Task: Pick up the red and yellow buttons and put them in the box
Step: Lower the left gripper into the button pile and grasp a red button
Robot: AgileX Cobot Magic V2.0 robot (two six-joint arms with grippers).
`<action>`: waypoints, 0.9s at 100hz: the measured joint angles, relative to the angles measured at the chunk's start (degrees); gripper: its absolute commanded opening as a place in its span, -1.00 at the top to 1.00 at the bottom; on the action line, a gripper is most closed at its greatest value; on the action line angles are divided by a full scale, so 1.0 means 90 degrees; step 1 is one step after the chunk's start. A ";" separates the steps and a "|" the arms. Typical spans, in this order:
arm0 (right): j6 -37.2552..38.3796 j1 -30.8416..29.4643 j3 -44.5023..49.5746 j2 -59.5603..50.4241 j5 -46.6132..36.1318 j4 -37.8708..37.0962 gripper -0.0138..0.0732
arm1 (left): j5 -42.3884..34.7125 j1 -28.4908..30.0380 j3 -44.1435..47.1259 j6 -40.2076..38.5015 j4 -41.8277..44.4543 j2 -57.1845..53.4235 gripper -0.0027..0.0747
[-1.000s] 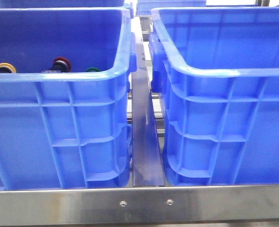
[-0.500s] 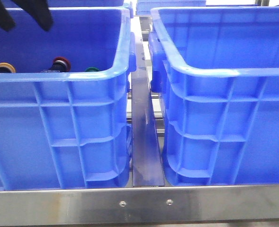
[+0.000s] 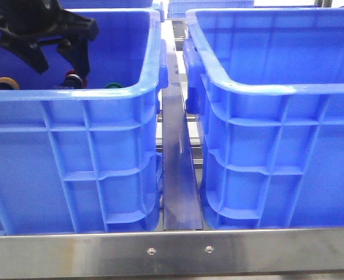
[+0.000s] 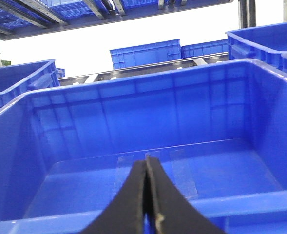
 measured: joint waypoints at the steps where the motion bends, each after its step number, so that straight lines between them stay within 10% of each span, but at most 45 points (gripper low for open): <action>1: 0.0000 0.0000 0.0000 0.0000 0.0000 0.0000 0.84 | -0.0021 0.0000 0.0000 0.0000 0.0018 0.0018 -0.35; 60: 0.0000 0.0000 0.0000 0.0000 0.0000 0.0000 0.84 | -0.0594 0.0000 -0.0009 -0.0361 0.0380 0.0817 -0.27; 90: 0.0000 0.0000 0.0000 0.0000 0.0000 0.0000 0.84 | -0.0633 0.0000 -0.0030 -0.0506 0.0421 0.0822 0.98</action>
